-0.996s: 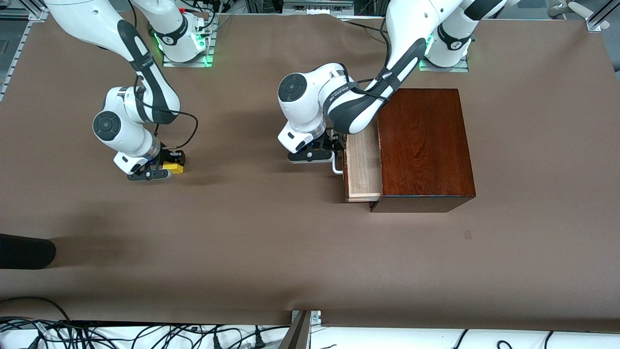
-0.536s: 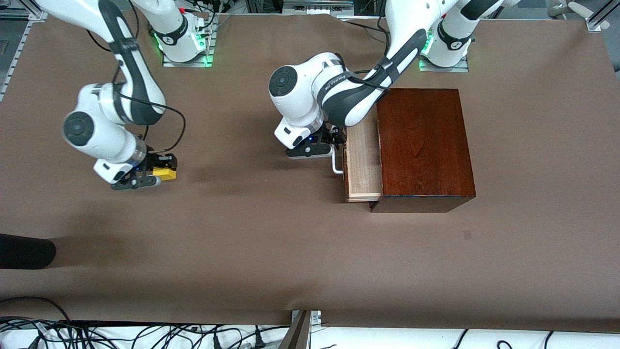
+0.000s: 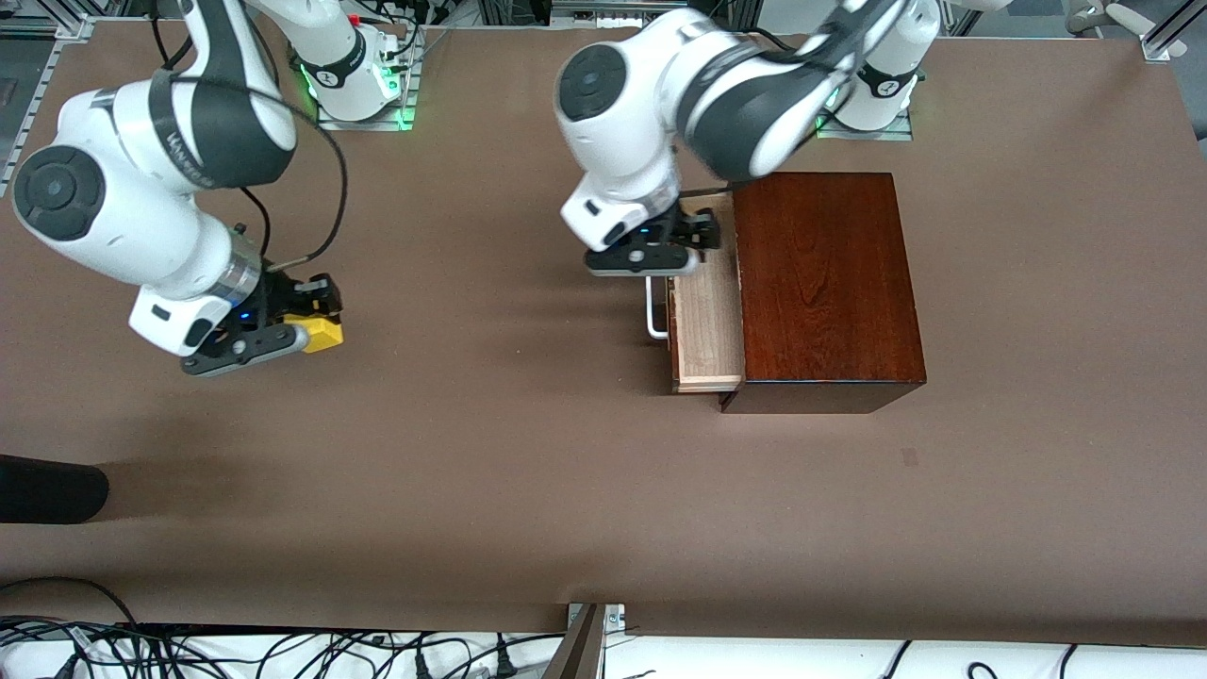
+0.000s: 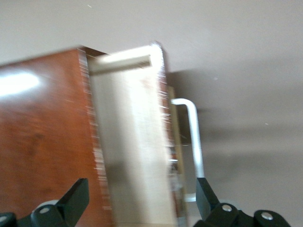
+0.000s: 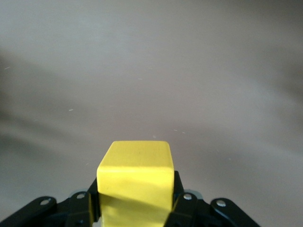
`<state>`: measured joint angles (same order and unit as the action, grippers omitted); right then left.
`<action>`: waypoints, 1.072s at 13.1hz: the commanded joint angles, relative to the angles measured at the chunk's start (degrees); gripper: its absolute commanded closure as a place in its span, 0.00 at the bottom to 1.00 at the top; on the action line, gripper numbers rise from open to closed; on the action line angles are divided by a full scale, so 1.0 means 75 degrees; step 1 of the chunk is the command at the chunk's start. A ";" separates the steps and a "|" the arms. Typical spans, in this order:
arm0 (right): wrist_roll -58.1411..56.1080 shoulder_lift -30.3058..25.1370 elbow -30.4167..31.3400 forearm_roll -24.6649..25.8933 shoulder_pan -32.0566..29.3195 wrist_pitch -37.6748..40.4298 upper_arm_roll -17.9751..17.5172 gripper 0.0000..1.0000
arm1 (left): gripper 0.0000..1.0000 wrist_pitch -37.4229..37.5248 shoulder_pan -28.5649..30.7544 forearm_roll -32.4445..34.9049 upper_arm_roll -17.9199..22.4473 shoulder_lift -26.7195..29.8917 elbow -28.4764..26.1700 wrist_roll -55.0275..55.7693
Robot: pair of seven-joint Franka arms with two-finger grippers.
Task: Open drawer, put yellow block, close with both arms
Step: 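Lift the yellow cube with the right gripper while the left gripper withdraws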
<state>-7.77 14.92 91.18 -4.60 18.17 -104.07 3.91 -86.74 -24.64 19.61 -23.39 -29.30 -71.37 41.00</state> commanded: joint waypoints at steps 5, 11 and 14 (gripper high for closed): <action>-0.3025 0.0446 -0.1209 0.0436 0.1921 0.0423 0.0053 1.00 | 0.00 0.0351 0.2952 -0.1358 -0.0022 0.1303 -0.0187 -0.3084; -0.3324 0.2050 -0.3248 0.1187 0.3797 0.0575 -0.0192 1.00 | 0.00 0.0889 0.4619 -0.1852 -0.0045 0.1750 -0.0163 -0.4037; -0.3301 0.2907 -0.4116 0.1246 0.4817 0.0646 -0.0135 1.00 | 0.00 0.0738 0.4123 -0.2589 0.1387 0.2462 -0.0676 -0.5076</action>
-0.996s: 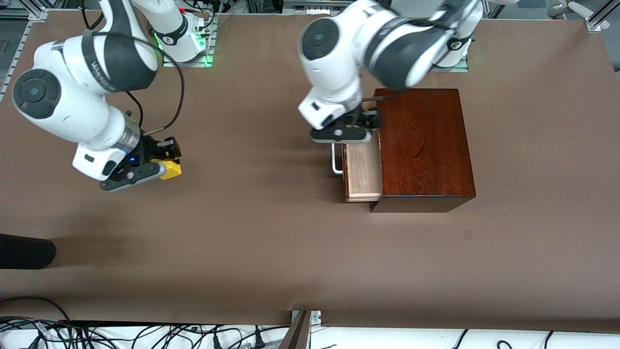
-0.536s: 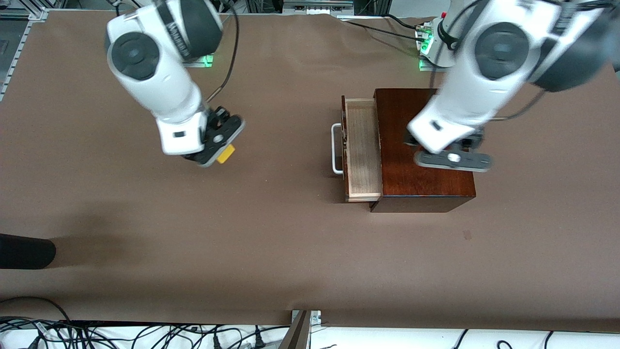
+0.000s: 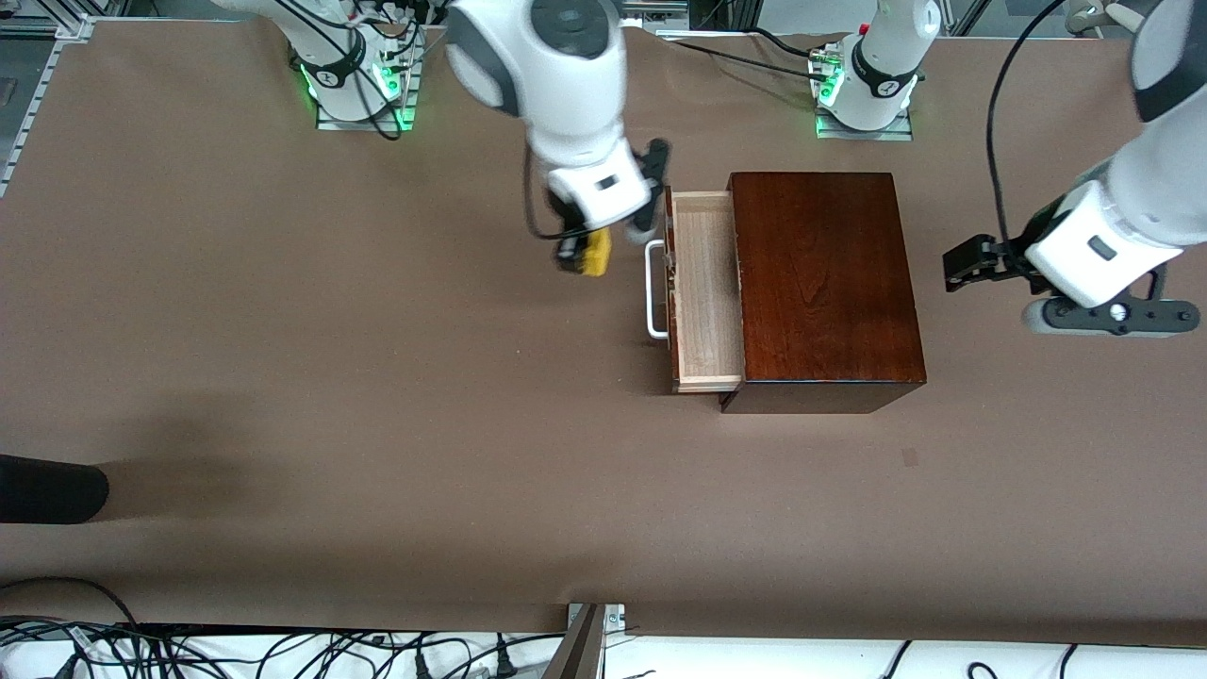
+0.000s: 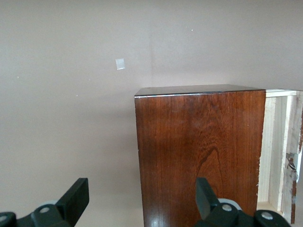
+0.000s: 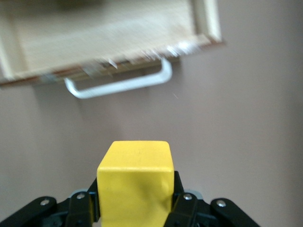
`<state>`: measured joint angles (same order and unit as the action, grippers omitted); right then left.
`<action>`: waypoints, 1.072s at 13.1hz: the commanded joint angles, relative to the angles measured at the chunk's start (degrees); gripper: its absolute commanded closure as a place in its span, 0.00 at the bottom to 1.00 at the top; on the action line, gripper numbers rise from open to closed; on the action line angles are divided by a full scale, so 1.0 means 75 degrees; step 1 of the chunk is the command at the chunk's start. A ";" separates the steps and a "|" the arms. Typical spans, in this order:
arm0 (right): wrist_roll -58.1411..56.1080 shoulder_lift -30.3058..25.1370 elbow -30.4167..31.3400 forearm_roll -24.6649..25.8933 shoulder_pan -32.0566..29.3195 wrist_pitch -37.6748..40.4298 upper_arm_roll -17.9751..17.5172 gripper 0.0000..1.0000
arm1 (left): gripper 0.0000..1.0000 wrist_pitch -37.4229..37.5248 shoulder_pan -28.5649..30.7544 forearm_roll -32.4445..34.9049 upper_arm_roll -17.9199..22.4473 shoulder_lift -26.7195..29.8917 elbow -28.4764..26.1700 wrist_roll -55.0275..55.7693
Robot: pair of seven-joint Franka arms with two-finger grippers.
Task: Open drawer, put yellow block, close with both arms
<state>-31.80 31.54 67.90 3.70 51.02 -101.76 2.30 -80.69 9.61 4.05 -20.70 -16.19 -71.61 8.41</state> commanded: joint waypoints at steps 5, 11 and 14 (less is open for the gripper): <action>-0.0095 0.1279 -0.1576 0.0209 0.1457 0.0092 0.0080 1.00 | 0.00 -0.2324 -0.1176 -0.0587 0.2256 0.2060 -0.2913 -0.1181; -0.0224 0.1864 -0.1577 0.0326 0.1752 -0.0317 0.0021 1.00 | 0.00 -0.2589 -0.1586 -0.0517 0.2584 0.2663 -0.3753 -0.1309; -0.0213 0.2205 -0.1577 0.0350 0.1752 -0.0869 0.0057 1.00 | 0.00 -0.2542 -0.1575 -0.0517 0.2514 0.2651 -0.3741 -0.1309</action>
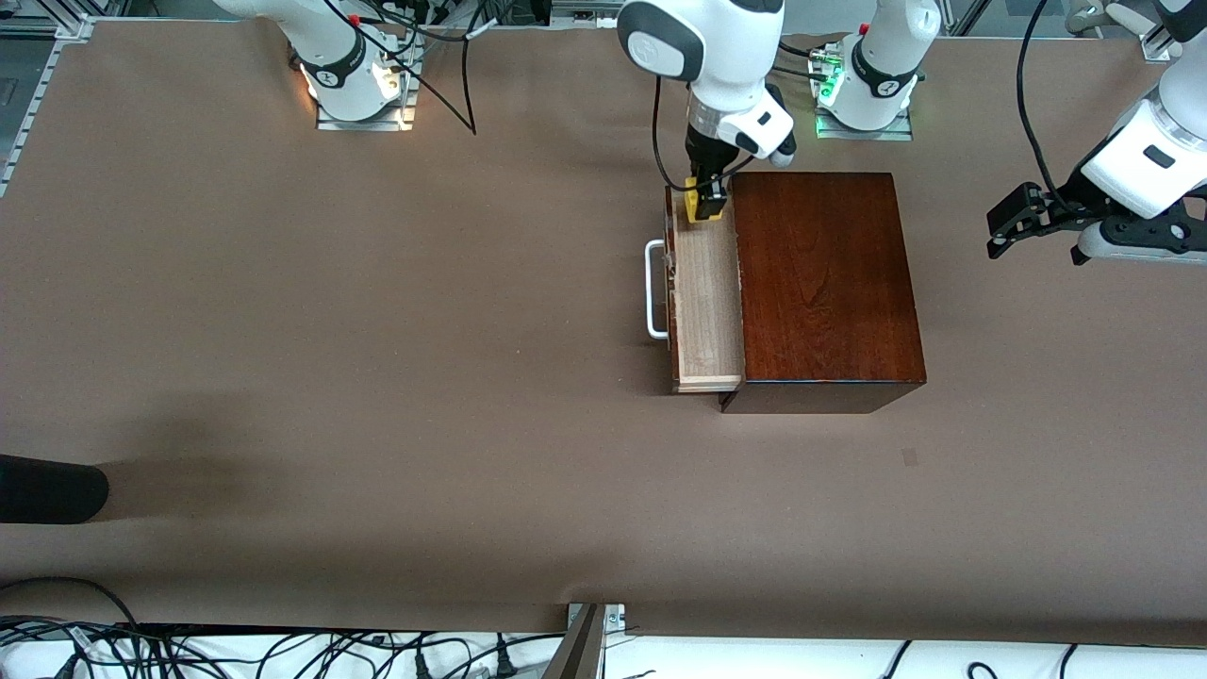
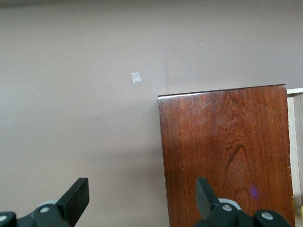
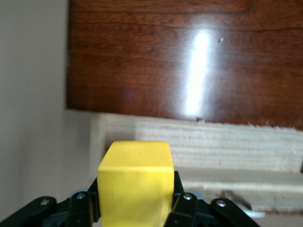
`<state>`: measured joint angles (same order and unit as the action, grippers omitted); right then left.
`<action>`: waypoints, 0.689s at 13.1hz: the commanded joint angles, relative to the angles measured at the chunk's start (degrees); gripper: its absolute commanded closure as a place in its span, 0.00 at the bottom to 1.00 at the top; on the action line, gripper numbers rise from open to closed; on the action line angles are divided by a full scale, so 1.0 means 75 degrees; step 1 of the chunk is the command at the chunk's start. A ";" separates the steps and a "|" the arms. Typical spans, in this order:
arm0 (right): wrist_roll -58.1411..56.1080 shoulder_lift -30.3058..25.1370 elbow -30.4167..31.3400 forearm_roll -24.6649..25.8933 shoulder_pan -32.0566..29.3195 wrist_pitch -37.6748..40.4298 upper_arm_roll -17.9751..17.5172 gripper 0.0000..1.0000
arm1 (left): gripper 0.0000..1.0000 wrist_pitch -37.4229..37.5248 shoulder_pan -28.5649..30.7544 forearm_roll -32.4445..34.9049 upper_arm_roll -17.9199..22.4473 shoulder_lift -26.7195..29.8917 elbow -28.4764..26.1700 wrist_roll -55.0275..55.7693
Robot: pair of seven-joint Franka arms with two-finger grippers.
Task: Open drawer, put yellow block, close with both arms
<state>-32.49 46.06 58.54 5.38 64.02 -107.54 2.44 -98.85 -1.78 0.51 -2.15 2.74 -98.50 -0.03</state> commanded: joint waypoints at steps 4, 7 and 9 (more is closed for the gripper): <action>-0.0250 0.0538 -0.0317 0.0267 0.0007 -0.0204 0.0073 1.00 | 0.00 -0.0121 -0.0090 -0.0033 0.0018 0.0022 0.0008 -0.0161; -0.0401 0.0703 -0.0317 0.0371 -0.0063 -0.0298 0.0073 1.00 | 0.00 -0.0121 -0.0102 -0.0033 0.0018 0.0021 0.0008 -0.0161; -0.0425 0.0750 -0.0270 0.0372 -0.0086 -0.0287 0.0073 1.00 | 0.00 -0.0121 -0.0114 -0.0033 0.0006 0.0021 0.0008 -0.0149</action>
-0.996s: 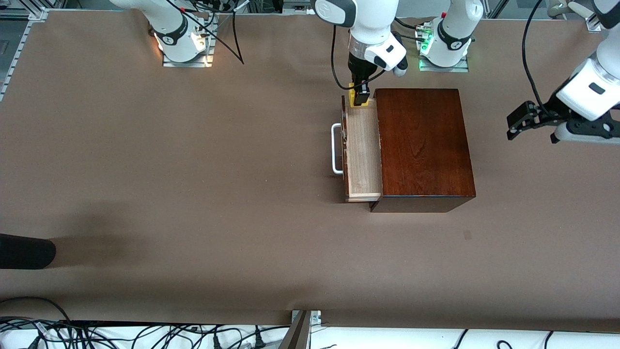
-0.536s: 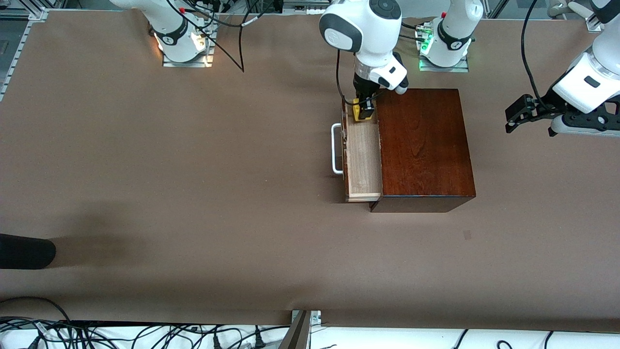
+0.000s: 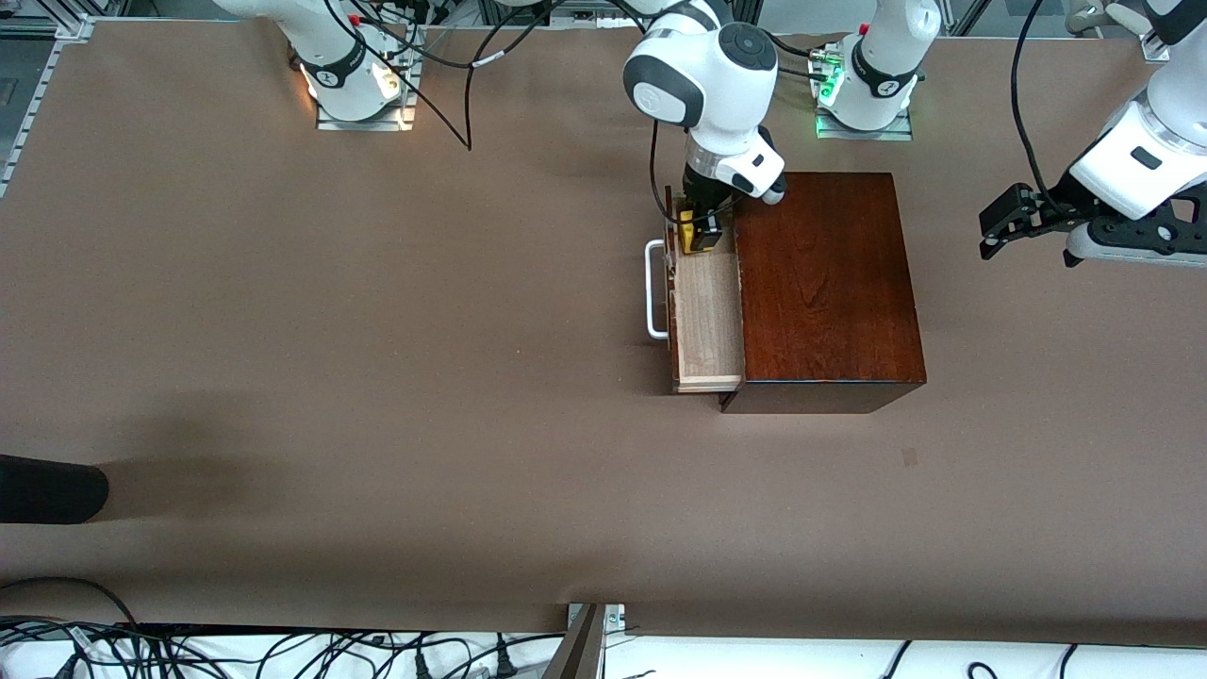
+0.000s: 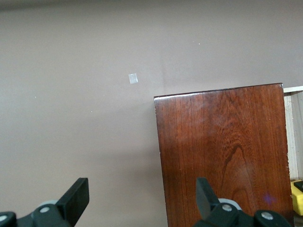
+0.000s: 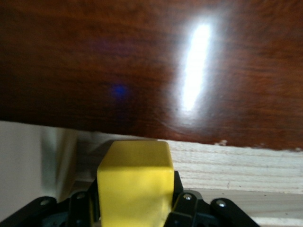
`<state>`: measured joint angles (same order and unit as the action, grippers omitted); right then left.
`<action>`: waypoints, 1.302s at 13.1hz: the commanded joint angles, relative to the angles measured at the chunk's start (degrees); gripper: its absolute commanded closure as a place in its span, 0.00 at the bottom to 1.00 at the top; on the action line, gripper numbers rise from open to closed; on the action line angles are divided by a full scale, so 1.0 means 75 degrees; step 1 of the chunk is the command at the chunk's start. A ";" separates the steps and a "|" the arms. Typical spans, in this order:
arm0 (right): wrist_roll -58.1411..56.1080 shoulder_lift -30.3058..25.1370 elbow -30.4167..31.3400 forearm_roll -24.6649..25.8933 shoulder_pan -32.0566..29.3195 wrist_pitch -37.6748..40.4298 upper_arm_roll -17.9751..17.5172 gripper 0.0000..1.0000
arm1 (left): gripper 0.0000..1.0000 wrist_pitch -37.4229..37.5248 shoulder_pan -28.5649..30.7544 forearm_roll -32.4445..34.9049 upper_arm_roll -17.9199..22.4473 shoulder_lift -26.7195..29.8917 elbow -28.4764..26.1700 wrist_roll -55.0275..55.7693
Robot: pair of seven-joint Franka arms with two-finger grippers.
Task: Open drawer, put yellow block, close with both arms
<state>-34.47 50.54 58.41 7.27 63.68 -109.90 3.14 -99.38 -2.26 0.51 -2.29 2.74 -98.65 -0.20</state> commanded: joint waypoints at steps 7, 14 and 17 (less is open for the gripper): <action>-0.0173 0.0386 -0.0253 0.0109 -0.0322 -0.0405 -0.0032 1.00 | 0.00 -0.0039 -0.0050 -0.0045 -0.0046 0.0021 0.0076 -0.0125; -0.0115 0.0445 -0.0276 0.0074 -0.0509 -0.0616 -0.0032 0.00 | 0.00 0.0043 -0.0050 -0.0045 -0.0046 0.0021 0.0087 -0.0114; -0.0080 0.0106 -0.0288 0.0015 -0.0545 -0.0487 -0.0044 0.00 | 0.00 0.0043 -0.0050 -0.0033 -0.0139 0.0021 0.0099 -0.0114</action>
<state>-34.58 52.08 58.12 7.22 60.20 -114.83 3.17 -99.53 -2.37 0.51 -3.18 2.74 -98.61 -0.22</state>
